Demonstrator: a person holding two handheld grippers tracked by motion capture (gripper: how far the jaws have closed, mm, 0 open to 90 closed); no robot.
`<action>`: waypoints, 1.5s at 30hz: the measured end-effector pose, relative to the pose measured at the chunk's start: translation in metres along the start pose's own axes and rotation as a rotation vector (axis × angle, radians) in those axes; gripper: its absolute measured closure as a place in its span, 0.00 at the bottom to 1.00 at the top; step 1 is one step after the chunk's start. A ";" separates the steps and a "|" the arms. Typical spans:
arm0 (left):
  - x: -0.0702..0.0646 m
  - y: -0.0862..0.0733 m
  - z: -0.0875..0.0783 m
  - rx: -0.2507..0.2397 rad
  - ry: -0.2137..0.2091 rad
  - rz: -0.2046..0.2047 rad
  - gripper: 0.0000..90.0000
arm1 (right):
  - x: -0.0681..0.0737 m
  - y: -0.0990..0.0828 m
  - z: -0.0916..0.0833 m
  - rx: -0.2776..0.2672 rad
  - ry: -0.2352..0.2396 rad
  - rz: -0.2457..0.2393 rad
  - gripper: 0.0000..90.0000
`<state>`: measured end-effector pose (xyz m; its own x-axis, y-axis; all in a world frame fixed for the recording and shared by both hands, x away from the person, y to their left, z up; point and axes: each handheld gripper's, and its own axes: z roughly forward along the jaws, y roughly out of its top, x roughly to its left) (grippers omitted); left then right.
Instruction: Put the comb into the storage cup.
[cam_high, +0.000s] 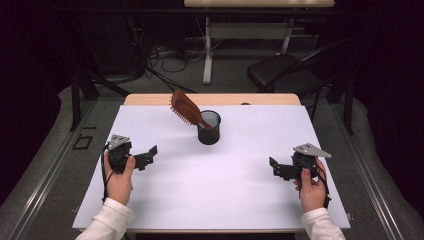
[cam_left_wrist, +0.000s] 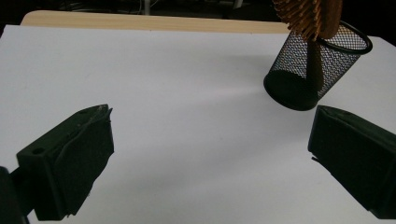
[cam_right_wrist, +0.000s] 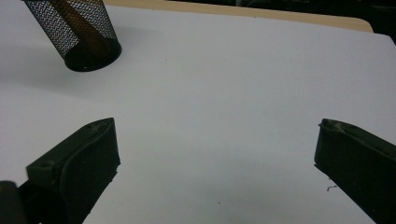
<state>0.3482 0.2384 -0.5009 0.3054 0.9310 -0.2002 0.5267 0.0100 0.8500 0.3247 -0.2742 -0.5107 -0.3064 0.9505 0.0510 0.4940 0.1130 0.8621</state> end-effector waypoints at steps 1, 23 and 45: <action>0.001 -0.002 -0.001 0.001 -0.001 0.001 0.00 | 0.000 -0.002 0.000 0.002 -0.001 0.005 0.00; 0.007 -0.046 0.005 -0.014 -0.004 0.032 0.00 | -0.008 -0.023 0.001 -0.005 -0.019 0.031 0.00; 0.015 -0.058 0.006 -0.011 -0.025 0.024 0.00 | -0.015 -0.033 0.006 0.011 -0.029 0.047 0.00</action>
<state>0.3270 0.2492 -0.5562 0.3376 0.9217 -0.1913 0.5101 -0.0083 0.8601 0.3184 -0.2905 -0.5431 -0.2591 0.9628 0.0772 0.5168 0.0707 0.8532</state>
